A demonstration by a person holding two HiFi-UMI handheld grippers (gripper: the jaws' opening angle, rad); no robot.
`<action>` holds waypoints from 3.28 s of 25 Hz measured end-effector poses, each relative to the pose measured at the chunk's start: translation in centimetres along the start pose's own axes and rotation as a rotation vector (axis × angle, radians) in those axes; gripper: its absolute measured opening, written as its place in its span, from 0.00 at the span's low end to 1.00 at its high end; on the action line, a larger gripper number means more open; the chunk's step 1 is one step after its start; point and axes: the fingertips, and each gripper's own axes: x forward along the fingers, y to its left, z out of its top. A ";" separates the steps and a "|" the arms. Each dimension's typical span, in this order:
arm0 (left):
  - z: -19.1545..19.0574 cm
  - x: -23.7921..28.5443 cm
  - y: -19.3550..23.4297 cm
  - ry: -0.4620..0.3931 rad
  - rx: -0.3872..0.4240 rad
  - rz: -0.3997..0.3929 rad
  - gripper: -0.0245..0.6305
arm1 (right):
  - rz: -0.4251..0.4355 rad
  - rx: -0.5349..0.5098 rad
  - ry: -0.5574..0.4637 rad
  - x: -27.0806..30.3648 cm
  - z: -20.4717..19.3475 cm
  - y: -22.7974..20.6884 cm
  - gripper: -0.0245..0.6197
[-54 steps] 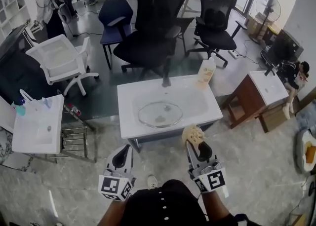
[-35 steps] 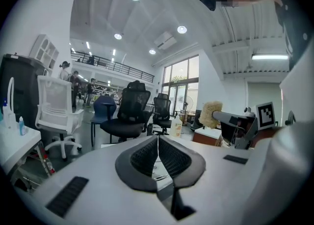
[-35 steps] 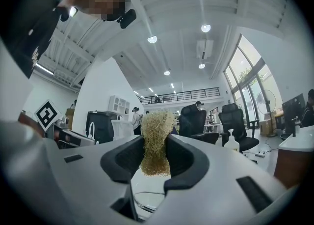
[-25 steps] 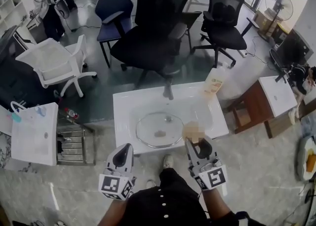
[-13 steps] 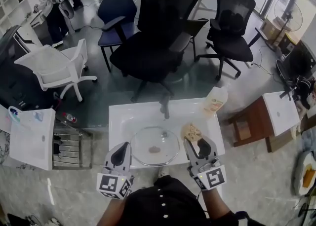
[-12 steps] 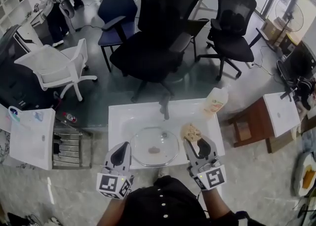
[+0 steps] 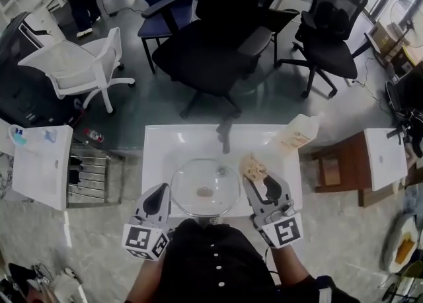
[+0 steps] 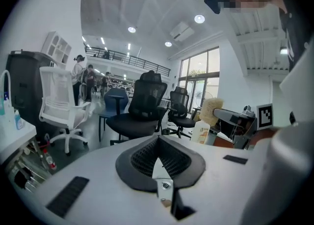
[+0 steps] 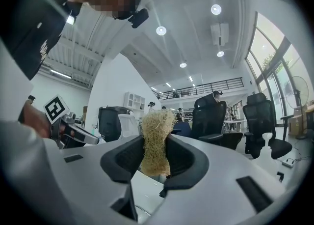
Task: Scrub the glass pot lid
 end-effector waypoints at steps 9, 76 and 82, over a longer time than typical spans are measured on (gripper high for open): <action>-4.0 0.1 3.7 0.102 -0.121 -0.005 0.07 | 0.060 -0.026 0.057 2.8 -1.6 1.7 0.26; -28.3 3.6 -0.2 0.669 -1.397 -0.197 0.22 | 1.067 -1.220 0.457 11.3 -43.6 13.5 0.26; -28.8 2.8 0.0 0.660 -1.462 -0.101 0.20 | 1.088 -1.212 0.514 11.3 -43.6 13.5 0.25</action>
